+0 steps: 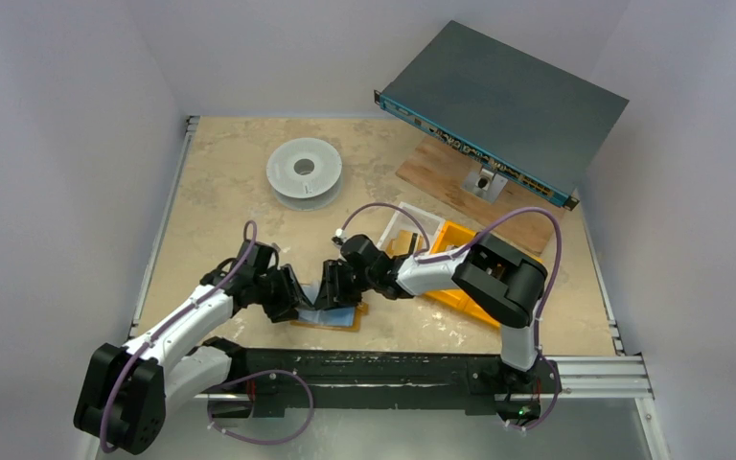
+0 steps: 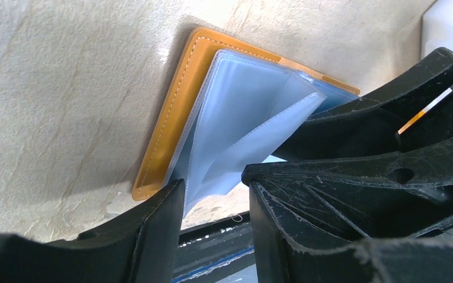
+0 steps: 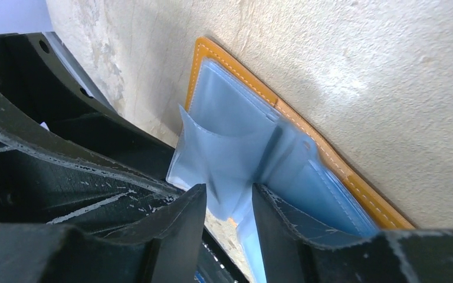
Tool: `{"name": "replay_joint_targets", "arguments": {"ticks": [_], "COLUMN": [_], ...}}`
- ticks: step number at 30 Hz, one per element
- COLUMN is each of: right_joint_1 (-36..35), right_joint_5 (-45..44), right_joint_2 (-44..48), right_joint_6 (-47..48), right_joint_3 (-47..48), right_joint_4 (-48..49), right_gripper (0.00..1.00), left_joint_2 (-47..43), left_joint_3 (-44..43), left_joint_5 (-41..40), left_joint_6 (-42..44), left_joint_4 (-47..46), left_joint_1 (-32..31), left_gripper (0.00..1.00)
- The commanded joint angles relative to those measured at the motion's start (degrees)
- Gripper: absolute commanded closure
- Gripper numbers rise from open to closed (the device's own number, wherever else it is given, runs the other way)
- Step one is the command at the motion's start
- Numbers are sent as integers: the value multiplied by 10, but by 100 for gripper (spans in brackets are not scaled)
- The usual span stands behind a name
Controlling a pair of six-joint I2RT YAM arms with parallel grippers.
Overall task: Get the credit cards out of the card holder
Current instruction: Remove the credit card from the card holder.
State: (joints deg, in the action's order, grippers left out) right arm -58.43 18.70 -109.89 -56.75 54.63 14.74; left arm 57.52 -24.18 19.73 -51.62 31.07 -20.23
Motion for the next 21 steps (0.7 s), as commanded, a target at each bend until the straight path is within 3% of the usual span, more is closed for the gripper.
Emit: {"name": "replay_joint_targets", "arguments": {"ticks": [1, 8, 12, 21], "right_joint_1": [-7, -6, -5, -3], "right_joint_5": [-33, -31, -34, -39], "right_joint_2": [-16, -5, 4, 34], "right_joint_6": [17, 10, 6, 2], "right_joint_3": [15, 16, 15, -9], "right_joint_4": [-49, -44, -37, -9], "right_gripper": [52, 51, 63, 61], "left_joint_2": [14, 36, 52, 59], "left_joint_3": [19, 29, 29, 26], "left_joint_5": [61, 86, 97, 97], "left_joint_6": [-9, -5, -5, -4], "left_joint_4": [-109, -165, -185, -189], "left_joint_1": [-5, -5, -5, -6], "left_gripper": [55, 55, 57, 70]}}
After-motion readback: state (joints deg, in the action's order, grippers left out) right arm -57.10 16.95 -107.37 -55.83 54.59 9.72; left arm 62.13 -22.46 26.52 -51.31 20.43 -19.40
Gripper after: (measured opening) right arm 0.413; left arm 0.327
